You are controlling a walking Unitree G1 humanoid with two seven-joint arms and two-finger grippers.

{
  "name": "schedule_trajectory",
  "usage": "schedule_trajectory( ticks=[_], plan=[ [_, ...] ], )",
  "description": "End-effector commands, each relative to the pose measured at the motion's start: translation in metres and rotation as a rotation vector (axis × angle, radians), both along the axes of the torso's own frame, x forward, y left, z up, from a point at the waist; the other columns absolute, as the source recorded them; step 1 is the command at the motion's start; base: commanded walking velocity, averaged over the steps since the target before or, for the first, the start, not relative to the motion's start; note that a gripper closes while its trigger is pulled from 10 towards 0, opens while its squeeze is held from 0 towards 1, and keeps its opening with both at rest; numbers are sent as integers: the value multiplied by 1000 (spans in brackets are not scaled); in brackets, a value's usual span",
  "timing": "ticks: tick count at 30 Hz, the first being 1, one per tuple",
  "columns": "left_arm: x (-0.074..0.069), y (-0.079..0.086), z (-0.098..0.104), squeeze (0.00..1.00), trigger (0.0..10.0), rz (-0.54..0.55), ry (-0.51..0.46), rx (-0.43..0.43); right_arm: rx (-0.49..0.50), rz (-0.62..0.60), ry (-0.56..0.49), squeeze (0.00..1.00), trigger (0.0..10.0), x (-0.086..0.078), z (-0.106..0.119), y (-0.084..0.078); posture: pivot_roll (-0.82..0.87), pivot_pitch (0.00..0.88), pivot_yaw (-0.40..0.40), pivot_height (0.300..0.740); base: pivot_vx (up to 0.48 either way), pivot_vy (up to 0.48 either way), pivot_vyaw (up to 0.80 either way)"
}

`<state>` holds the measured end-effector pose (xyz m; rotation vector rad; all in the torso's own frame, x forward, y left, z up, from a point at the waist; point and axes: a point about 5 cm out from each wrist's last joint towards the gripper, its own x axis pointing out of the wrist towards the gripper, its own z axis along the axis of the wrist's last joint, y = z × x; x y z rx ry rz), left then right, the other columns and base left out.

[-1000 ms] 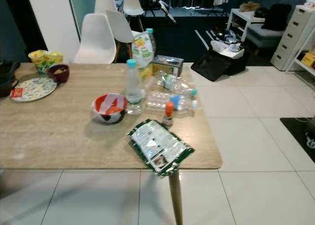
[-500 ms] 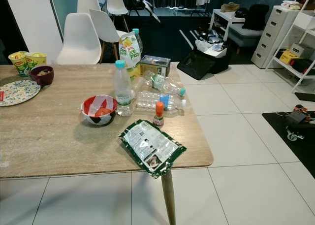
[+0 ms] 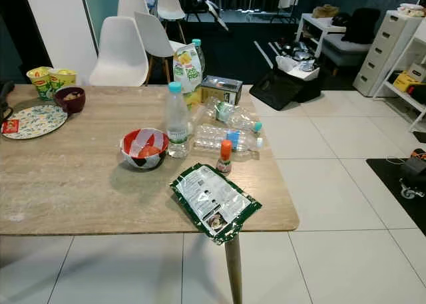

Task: Restocking fridge

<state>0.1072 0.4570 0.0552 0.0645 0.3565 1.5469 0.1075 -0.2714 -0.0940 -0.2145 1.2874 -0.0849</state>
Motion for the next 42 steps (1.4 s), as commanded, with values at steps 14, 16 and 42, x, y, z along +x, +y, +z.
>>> schedule_trajectory(
  ticks=[14,16,42],
  plan=[
    [120,2,149,0,10000,-424,-239,510,7,-19,0,0,10000,-5,-1,-1,19,0,-10,740,0,0,0],
    [140,-11,149,0,10000,-551,-236,503,10,-18,2,0,10000,-5,-1,0,23,0,-11,740,0,0,0],
    [274,-194,150,325,10000,-1704,79,544,12,12,14,0,10000,-5,-3,4,15,0,-20,740,0,0,0]
  ],
)
